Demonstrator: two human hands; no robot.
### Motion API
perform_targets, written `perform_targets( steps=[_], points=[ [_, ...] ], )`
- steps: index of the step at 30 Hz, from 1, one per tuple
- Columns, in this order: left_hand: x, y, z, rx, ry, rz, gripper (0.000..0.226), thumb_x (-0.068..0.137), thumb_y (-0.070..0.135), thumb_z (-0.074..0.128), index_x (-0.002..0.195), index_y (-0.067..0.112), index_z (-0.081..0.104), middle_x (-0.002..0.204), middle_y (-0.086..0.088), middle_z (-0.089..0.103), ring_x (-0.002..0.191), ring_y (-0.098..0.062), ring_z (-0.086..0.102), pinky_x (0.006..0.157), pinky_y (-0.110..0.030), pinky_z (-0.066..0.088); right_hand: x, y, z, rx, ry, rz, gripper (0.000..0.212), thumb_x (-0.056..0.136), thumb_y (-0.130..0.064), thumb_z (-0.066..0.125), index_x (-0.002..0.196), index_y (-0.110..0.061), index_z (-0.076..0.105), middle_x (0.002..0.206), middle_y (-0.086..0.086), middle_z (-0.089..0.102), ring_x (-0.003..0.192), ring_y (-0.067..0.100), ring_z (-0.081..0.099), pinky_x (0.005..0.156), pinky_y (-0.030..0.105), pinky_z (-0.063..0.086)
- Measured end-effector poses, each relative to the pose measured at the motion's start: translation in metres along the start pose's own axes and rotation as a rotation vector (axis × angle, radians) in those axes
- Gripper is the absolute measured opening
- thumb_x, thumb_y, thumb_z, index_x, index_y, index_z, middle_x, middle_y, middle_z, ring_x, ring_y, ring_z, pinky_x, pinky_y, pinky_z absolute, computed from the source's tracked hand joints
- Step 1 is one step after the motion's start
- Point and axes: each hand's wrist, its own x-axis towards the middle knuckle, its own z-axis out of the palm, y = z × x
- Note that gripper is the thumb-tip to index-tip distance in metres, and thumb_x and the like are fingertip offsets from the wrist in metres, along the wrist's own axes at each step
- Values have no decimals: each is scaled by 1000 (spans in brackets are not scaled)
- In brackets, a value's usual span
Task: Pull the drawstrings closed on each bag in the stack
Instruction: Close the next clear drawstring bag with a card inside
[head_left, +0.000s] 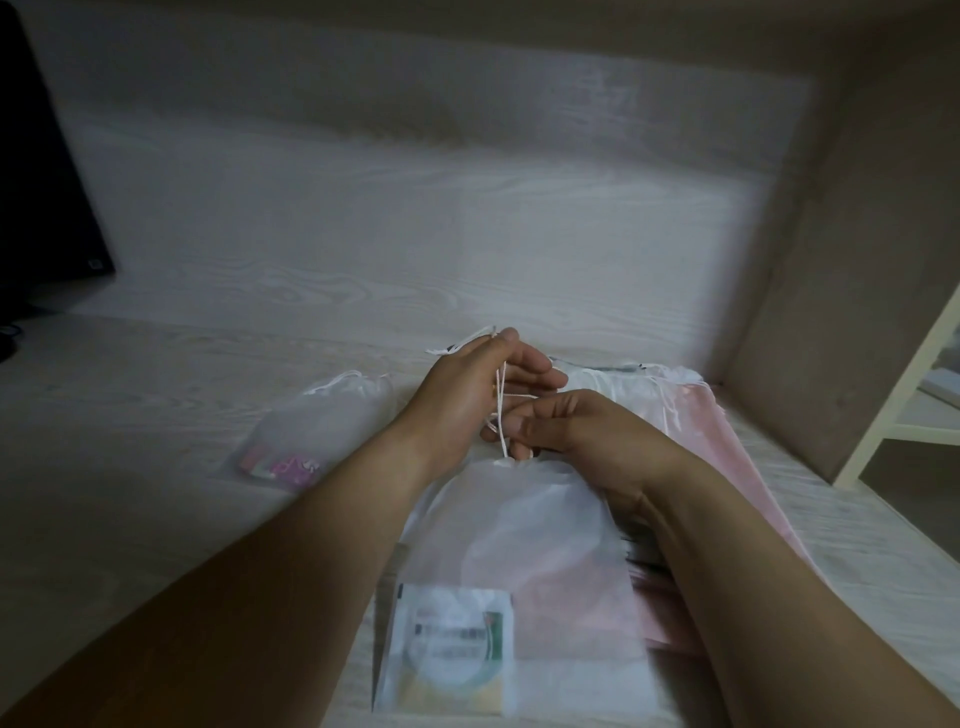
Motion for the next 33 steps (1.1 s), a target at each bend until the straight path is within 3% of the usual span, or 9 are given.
perform_targets(
  steps=[4, 7, 12, 16, 19, 23, 26, 30, 33],
  points=[
    [-1, -2, 1, 122, 28, -17, 44, 107, 39, 45, 104, 3, 70, 99, -11, 79, 64, -20, 70, 55, -30, 49, -4, -1, 2, 55, -79, 1, 26, 99, -8, 61, 75, 1, 66, 71, -7, 72, 75, -2, 66, 78, 13, 48],
    [-4, -2, 3, 188, -2, -14, 43, 108, 37, 45, 107, 3, 71, 92, -12, 76, 52, -21, 63, 47, -26, 48, -5, -2, 4, 61, -99, 5, 24, 98, -7, 63, 75, 2, 66, 69, -3, 70, 72, 4, 67, 77, 16, 50],
    [-7, 5, -3, 270, -120, 19, 38, 107, 46, 46, 122, 15, 63, 76, -9, 66, 62, -18, 65, 63, -23, 54, -3, -4, 0, 120, 35, 13, 30, 98, -8, 65, 70, 2, 62, 73, 4, 70, 67, 12, 66, 71, 21, 50],
    [-5, 5, -8, 403, -82, 80, 38, 106, 41, 51, 141, 26, 48, 87, 7, 69, 69, 8, 66, 71, -10, 50, 0, -1, -3, 194, 146, 37, 31, 96, -12, 67, 67, -4, 65, 67, 11, 65, 55, 16, 58, 58, 23, 47],
    [0, -1, -14, 508, -69, 118, 30, 105, 41, 52, 124, 19, 60, 91, 13, 74, 81, 2, 68, 88, -29, 54, 1, -1, -5, 217, 188, 56, 30, 95, -14, 68, 67, -5, 65, 65, 9, 66, 54, 16, 57, 58, 26, 46],
    [4, -2, -16, 566, 10, 87, 27, 103, 29, 57, 86, 8, 56, 64, 9, 51, 54, -7, 45, 61, -27, 41, 0, -1, -6, 153, 231, 130, 31, 94, -17, 68, 65, -8, 65, 60, 8, 59, 50, 17, 52, 53, 24, 43],
    [4, 0, -18, 457, 8, -91, 17, 99, 19, 60, 85, 13, 54, 55, 3, 39, 39, -7, 30, 40, -19, 22, 1, 1, -7, 150, 255, 157, 32, 93, -16, 68, 62, -9, 66, 61, 11, 57, 53, 20, 51, 57, 27, 43],
    [7, 1, -22, 354, -66, -247, 20, 95, 22, 61, 79, 12, 65, 59, -4, 46, 40, -11, 23, 46, -23, 9, 4, 4, -4, 144, 271, 84, 29, 92, -7, 68, 63, -10, 70, 73, 17, 63, 68, 26, 56, 72, 34, 46],
    [9, 0, -25, 274, -81, -268, 19, 94, 16, 63, 79, 7, 70, 64, -6, 56, 41, -11, 32, 43, -21, 12, 5, 5, -4, 139, 276, 33, 25, 95, -3, 66, 70, -8, 69, 76, 13, 66, 70, 22, 58, 74, 34, 46]
  ],
)
